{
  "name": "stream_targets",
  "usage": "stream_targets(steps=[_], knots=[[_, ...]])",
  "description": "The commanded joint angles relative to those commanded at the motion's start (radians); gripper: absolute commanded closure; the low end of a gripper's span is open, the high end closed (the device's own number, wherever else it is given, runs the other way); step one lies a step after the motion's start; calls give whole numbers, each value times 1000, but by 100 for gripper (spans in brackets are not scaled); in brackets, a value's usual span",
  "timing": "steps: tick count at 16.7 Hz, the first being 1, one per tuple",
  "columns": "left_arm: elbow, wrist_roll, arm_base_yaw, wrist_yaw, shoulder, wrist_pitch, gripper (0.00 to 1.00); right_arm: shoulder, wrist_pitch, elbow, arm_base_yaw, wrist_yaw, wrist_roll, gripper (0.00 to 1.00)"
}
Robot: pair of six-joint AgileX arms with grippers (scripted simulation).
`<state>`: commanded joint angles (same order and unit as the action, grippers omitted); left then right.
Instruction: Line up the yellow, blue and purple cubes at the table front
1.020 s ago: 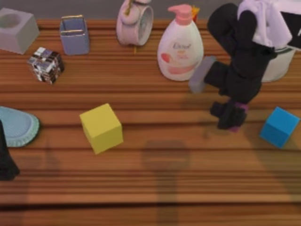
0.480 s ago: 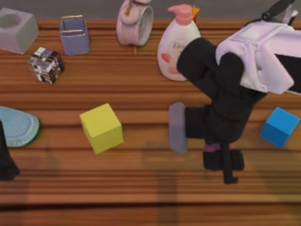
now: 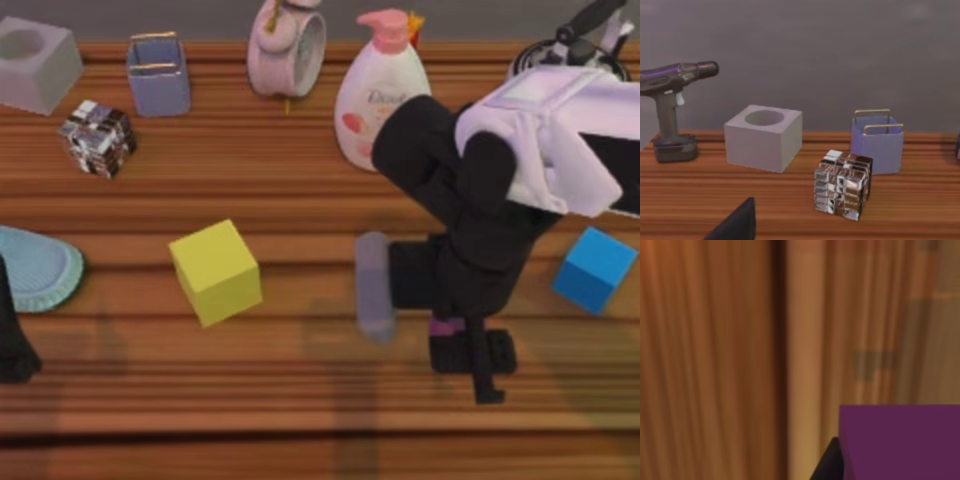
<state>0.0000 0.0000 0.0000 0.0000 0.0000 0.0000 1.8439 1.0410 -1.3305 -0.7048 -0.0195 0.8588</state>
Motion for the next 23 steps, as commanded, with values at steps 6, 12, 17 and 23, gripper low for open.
stream_targets(steps=[6, 12, 17, 23], knots=[[0, 0, 0, 0, 0, 0, 0, 69, -204, 134, -3, 0, -1, 100], [0, 0, 0, 0, 0, 0, 0, 77, -226, 150, -4, 1, -1, 92], [0, 0, 0, 0, 0, 0, 0, 77, -226, 150, -4, 1, -1, 55], [0, 0, 0, 0, 0, 0, 0, 77, -226, 150, -4, 1, -1, 10]])
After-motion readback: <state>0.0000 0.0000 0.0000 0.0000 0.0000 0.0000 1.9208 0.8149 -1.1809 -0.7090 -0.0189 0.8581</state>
